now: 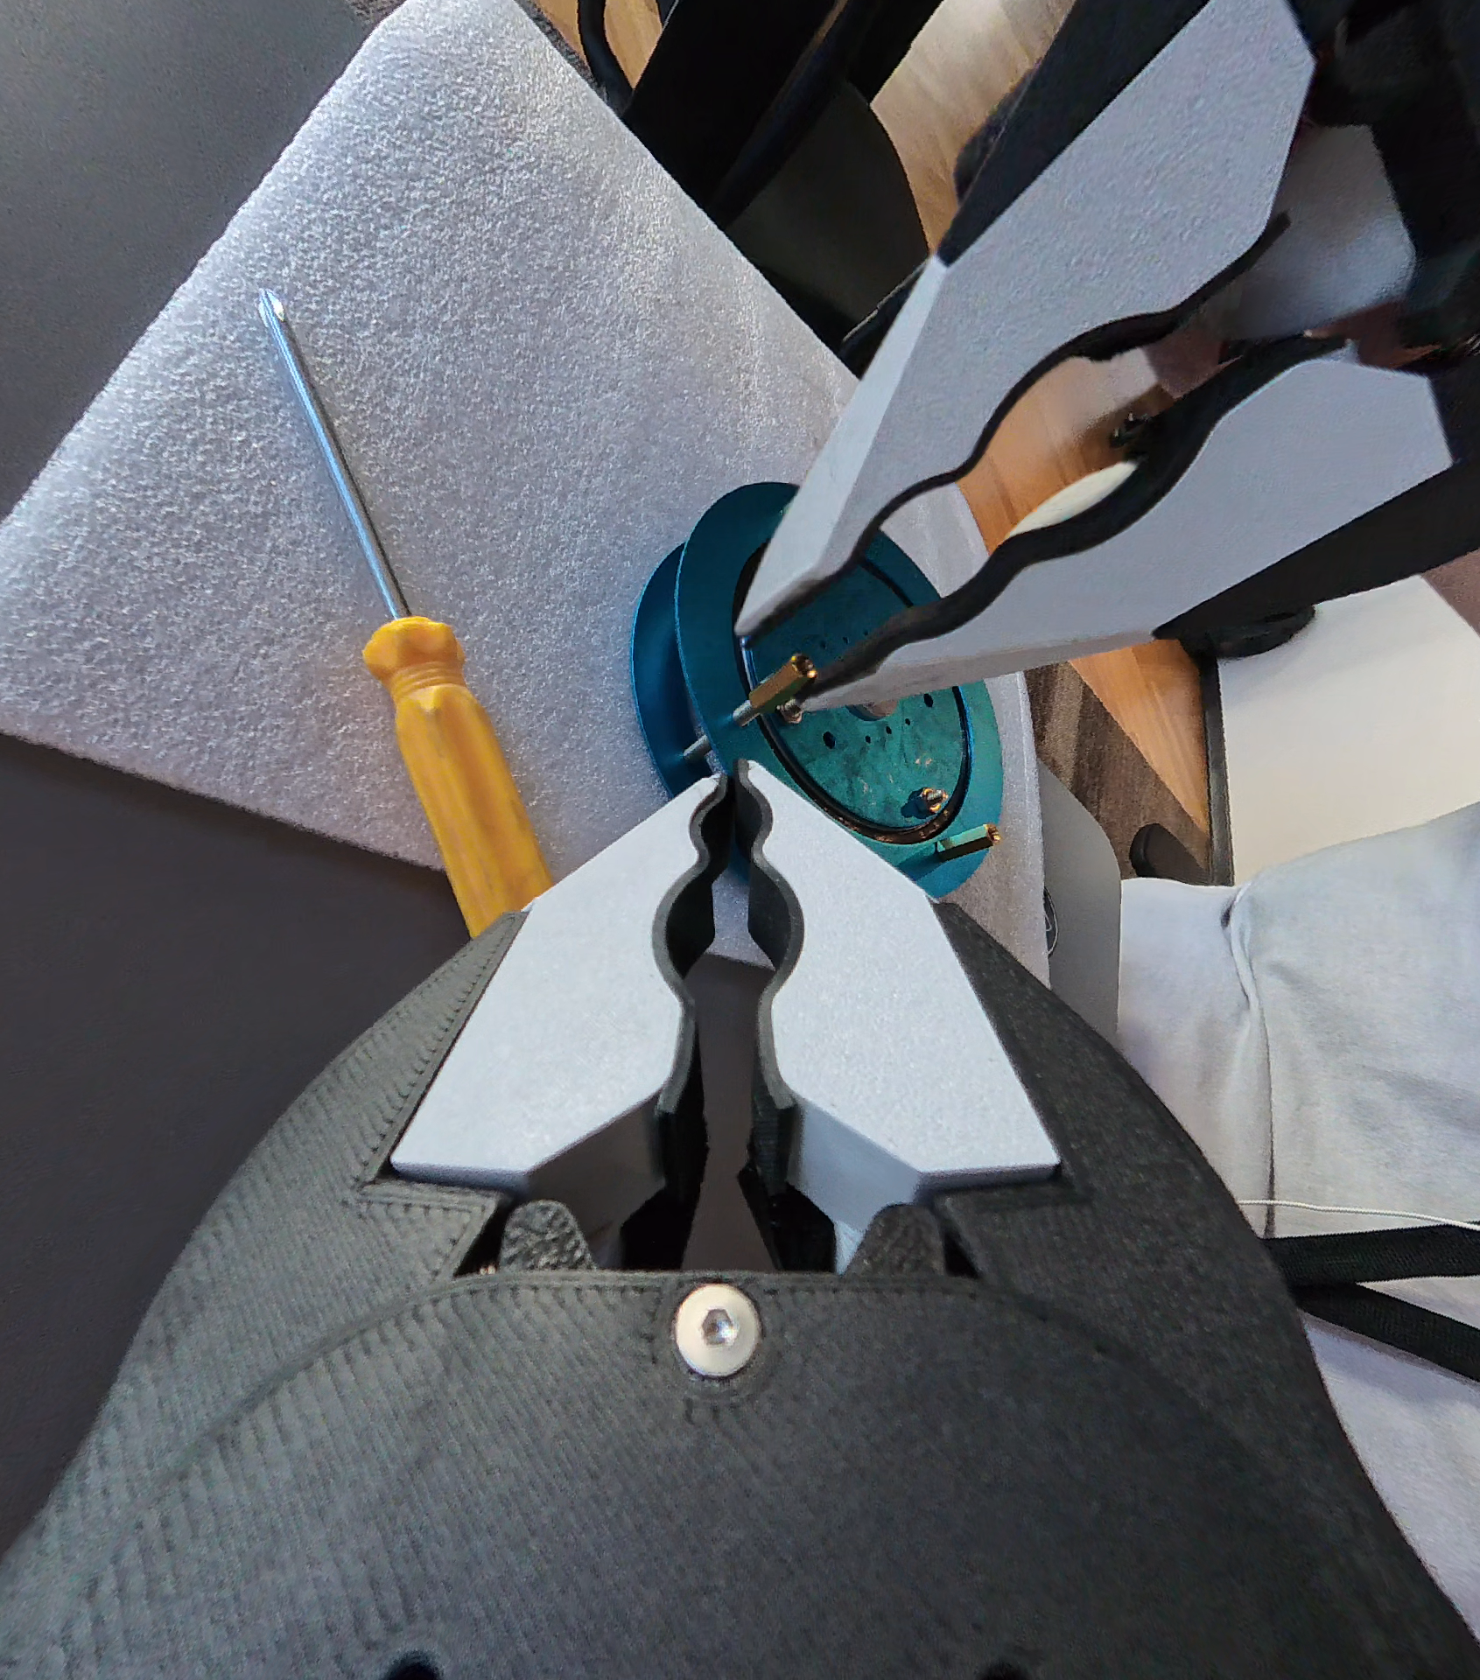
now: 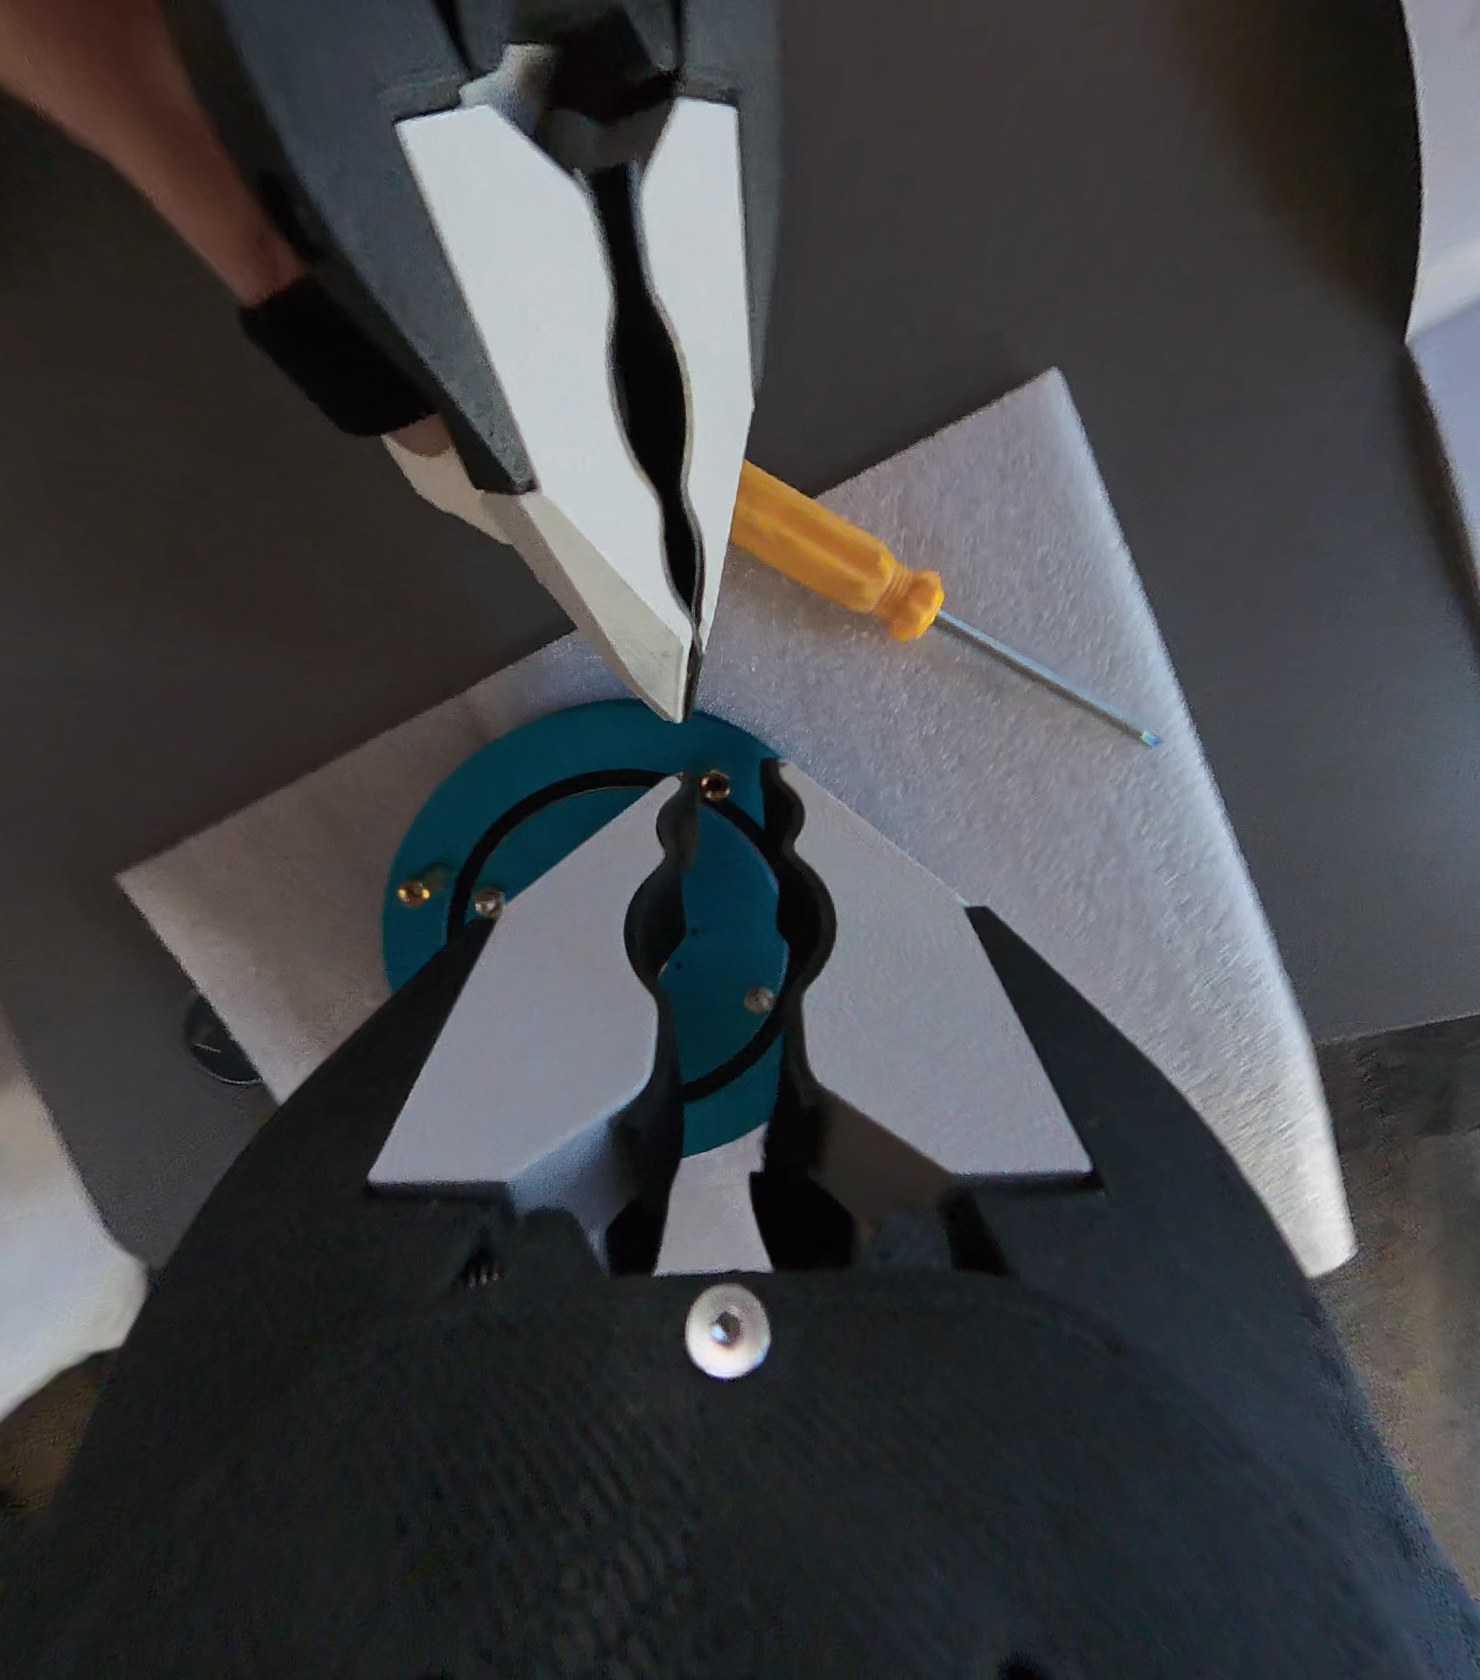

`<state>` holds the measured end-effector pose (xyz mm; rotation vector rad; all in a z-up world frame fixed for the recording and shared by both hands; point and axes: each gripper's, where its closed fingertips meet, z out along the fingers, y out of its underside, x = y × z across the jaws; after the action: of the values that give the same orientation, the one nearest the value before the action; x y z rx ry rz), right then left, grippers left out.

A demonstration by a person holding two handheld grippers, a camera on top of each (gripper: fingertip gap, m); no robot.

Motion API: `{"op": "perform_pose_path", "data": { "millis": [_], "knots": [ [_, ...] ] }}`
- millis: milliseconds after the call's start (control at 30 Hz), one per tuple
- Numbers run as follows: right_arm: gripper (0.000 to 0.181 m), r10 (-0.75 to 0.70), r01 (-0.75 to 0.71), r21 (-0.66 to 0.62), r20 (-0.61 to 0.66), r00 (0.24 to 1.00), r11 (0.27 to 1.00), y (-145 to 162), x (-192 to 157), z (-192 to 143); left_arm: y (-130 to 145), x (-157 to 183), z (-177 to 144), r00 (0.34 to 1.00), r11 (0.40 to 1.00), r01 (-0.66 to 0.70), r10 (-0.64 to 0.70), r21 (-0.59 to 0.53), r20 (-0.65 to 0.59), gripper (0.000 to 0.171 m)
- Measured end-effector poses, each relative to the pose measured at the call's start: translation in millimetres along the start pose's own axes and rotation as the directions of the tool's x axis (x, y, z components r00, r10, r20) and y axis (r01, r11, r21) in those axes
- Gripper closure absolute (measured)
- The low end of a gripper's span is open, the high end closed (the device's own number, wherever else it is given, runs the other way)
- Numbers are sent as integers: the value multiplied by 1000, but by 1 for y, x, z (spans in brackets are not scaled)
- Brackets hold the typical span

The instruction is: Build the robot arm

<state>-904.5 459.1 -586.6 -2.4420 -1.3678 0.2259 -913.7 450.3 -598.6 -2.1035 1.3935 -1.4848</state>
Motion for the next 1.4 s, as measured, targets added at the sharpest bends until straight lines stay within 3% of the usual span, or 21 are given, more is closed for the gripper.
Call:
{"op": "perform_pose_path", "data": {
  "millis": [100,233,300,367,533,600,733,967,1100,1233,1400],
  "knots": [
    [175,-81,81,28,13,997,996,-3,-5,5,1,-1,0,1000,1000,-1,1,-2,7,171],
    [174,168,-170,59,44,985,984,-3,-4,4,0,0,-1,1000,1000,-8,8,0,13,171],
    [172,147,-154,113,70,987,982,-2,-7,0,-2,0,-3,1000,1000,-11,11,10,25,171],
    [137,97,-92,182,-18,995,979,5,4,-6,-12,3,-12,999,997,-41,39,61,29,171],
    [136,122,-135,258,69,990,957,23,-18,-5,-41,29,-33,955,933,-293,278,210,101,163],
    [138,173,-172,281,22,985,944,28,-12,-5,-42,33,-28,929,910,-364,340,200,147,160],
    [142,223,-226,324,46,974,919,27,-12,1,-32,31,-13,895,896,-427,401,118,194,152],
    [144,201,-174,379,-32,979,909,26,-10,2,-21,22,-1,894,913,-407,391,34,219,143],
    [161,188,-172,402,0,982,899,25,-19,2,-20,19,2,889,915,-403,386,19,248,146],
    [162,184,-167,394,-7,983,904,24,-19,3,-18,16,4,877,912,-411,397,-5,272,161],
    [162,184,-164,397,-13,983,903,24,-19,3,-15,15,5,869,905,-424,413,-20,272,165]
  ]
}}
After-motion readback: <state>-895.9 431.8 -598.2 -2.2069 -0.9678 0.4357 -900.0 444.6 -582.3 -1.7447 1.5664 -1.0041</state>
